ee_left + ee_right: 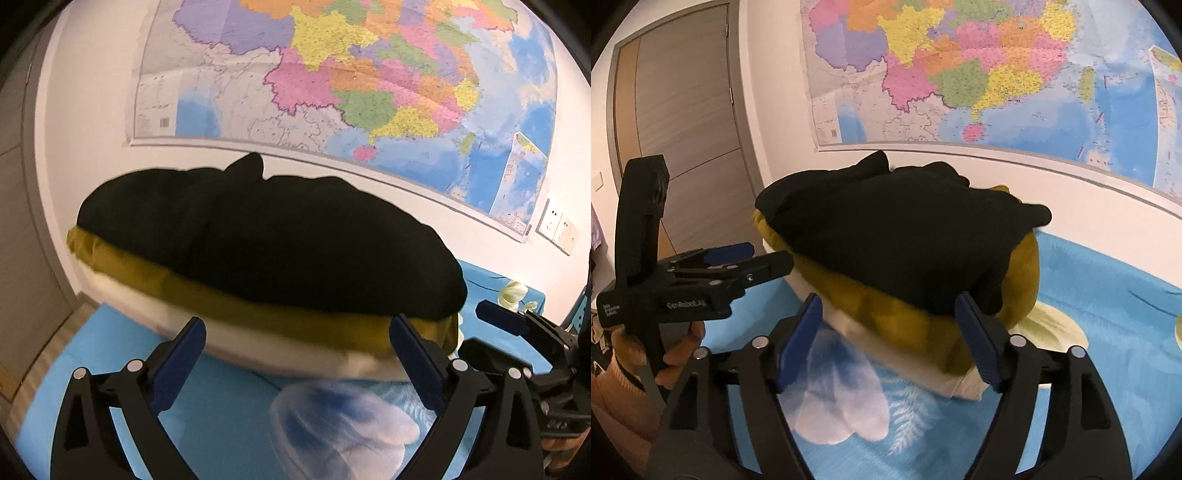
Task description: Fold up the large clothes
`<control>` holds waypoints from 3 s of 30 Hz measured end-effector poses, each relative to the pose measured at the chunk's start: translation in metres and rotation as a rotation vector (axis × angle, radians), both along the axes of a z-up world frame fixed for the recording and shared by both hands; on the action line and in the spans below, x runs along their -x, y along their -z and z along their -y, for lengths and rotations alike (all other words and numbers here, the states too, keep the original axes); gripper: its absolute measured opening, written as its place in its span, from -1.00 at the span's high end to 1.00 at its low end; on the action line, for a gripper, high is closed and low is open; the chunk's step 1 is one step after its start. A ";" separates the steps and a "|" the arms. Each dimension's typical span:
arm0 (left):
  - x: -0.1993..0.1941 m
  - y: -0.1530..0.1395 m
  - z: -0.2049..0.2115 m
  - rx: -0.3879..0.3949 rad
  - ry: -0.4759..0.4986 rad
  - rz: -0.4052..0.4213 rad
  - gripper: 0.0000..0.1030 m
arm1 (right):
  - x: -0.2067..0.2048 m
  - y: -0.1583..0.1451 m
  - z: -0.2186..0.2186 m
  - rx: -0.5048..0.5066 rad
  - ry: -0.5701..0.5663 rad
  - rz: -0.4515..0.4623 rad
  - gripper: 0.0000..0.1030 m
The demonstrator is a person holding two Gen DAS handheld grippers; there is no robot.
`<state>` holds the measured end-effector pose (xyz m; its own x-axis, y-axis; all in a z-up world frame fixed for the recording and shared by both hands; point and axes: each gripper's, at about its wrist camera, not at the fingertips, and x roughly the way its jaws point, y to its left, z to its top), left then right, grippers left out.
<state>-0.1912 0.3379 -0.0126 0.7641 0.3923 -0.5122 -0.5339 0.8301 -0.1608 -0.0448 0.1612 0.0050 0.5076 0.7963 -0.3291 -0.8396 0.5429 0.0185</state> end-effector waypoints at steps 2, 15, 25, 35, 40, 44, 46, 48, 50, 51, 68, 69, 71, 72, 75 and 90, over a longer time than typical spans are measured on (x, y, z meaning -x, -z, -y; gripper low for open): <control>0.006 0.004 0.004 0.027 -0.008 -0.002 -0.87 | 0.006 0.004 0.003 -0.002 0.021 0.002 -0.75; 0.028 0.008 0.029 0.031 -0.055 -0.041 -0.87 | 0.040 0.015 0.018 -0.015 0.041 0.041 -0.89; 0.038 0.002 0.047 -0.020 -0.063 -0.037 -0.87 | 0.050 0.023 0.027 -0.019 0.047 0.024 -0.89; 0.045 0.001 0.054 -0.046 -0.075 -0.040 -0.87 | 0.061 0.027 0.030 -0.019 0.050 0.039 -0.89; 0.050 -0.001 0.058 -0.061 -0.077 -0.036 -0.87 | 0.063 0.028 0.031 -0.021 0.047 0.035 -0.89; 0.051 -0.001 0.060 -0.067 -0.074 -0.040 -0.87 | 0.065 0.028 0.032 -0.019 0.050 0.039 -0.89; 0.053 -0.001 0.060 -0.067 -0.078 -0.038 -0.87 | 0.067 0.027 0.032 -0.018 0.054 0.047 -0.89; 0.054 -0.001 0.060 -0.067 -0.085 -0.038 -0.87 | 0.068 0.026 0.033 -0.022 0.055 0.049 -0.89; 0.055 0.000 0.060 -0.066 -0.089 -0.036 -0.87 | 0.069 0.025 0.034 -0.025 0.053 0.049 -0.89; 0.056 0.000 0.059 -0.067 -0.091 -0.036 -0.87 | 0.070 0.025 0.034 -0.026 0.053 0.051 -0.89; 0.060 0.002 0.061 -0.081 -0.095 -0.047 -0.87 | 0.074 0.028 0.031 -0.020 0.043 0.044 -0.89; 0.060 0.003 0.061 -0.082 -0.095 -0.047 -0.87 | 0.074 0.029 0.030 -0.019 0.043 0.043 -0.89; 0.061 0.003 0.061 -0.082 -0.095 -0.047 -0.87 | 0.074 0.030 0.030 -0.017 0.044 0.039 -0.89; 0.060 0.003 0.061 -0.081 -0.094 -0.047 -0.87 | 0.074 0.031 0.029 -0.017 0.044 0.038 -0.89; 0.061 0.003 0.061 -0.082 -0.095 -0.046 -0.87 | 0.075 0.031 0.029 -0.019 0.042 0.037 -0.89; 0.063 0.005 0.064 -0.089 -0.088 -0.053 -0.87 | 0.076 0.034 0.029 -0.021 0.054 0.026 -0.89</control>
